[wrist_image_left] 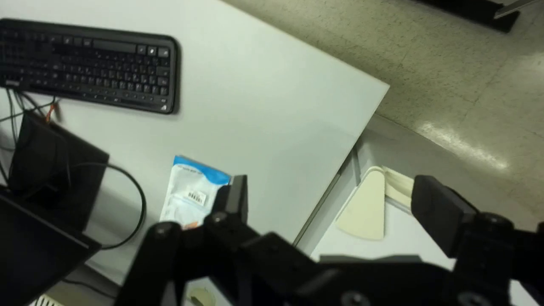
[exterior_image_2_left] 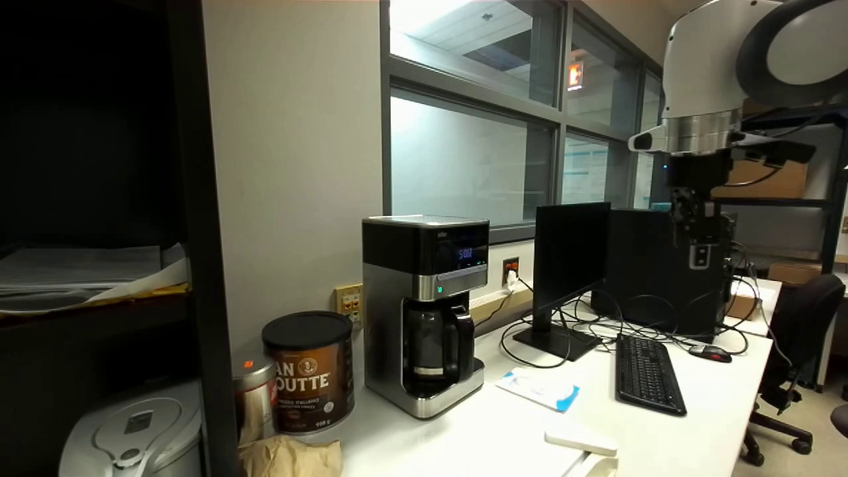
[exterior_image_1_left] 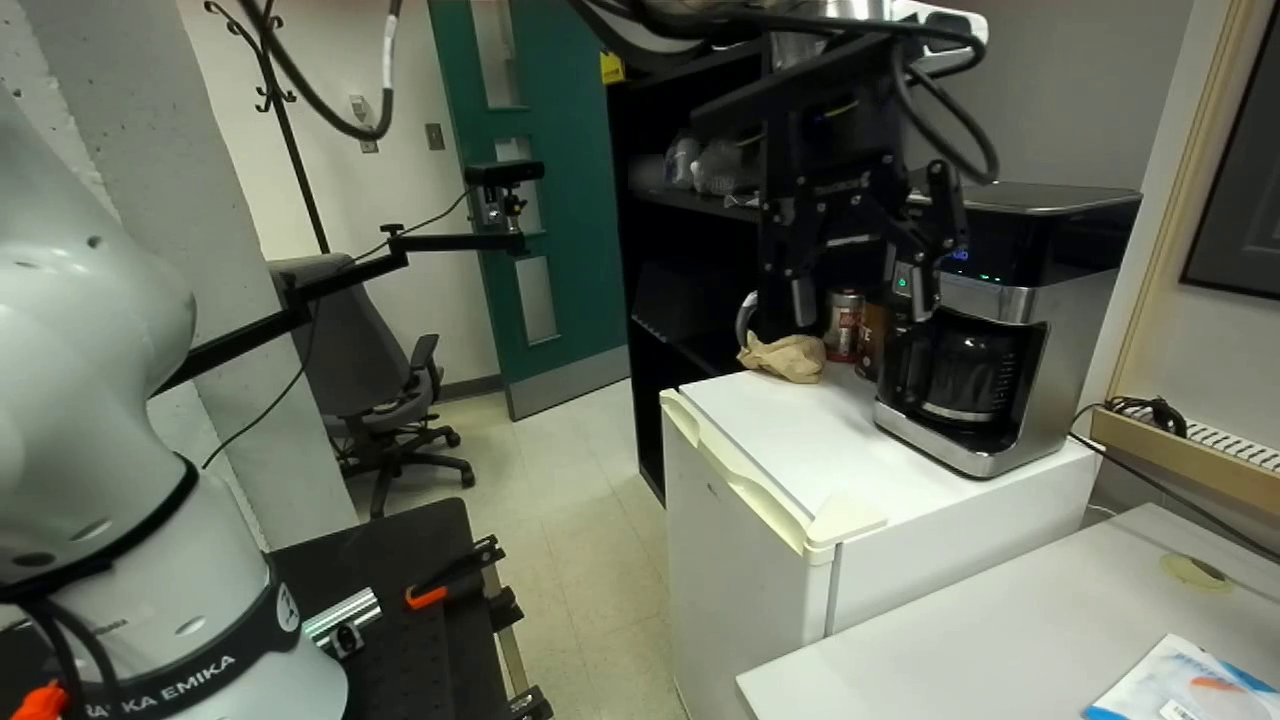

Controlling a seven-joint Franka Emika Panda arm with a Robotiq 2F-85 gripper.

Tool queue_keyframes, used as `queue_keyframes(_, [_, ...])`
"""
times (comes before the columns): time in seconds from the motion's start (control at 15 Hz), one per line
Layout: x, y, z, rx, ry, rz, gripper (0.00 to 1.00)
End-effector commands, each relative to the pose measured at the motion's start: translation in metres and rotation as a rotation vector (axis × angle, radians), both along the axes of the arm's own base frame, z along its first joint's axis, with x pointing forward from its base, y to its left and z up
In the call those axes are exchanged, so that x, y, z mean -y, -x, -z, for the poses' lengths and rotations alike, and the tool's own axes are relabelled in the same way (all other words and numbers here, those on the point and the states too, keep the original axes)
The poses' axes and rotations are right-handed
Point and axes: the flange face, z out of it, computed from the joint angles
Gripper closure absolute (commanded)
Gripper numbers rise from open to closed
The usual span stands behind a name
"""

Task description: Press two buttons on the coffee maker

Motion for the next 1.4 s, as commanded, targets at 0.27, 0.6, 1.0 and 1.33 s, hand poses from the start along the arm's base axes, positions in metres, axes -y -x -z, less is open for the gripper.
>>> queue_keyframes(0.27, [-0.02,-0.09,0.019,0.169,0.052,-0.364,0.65])
queue_keyframes(0.6, [-0.03,-0.112,0.031,0.311,0.064,-0.533,0.99])
queue_keyframes(1.0, [-0.036,-0.129,0.048,0.45,0.067,-0.65,1.0])
queue_keyframes(1.33, [-0.046,-0.137,0.065,0.515,0.047,-0.711,1.0])
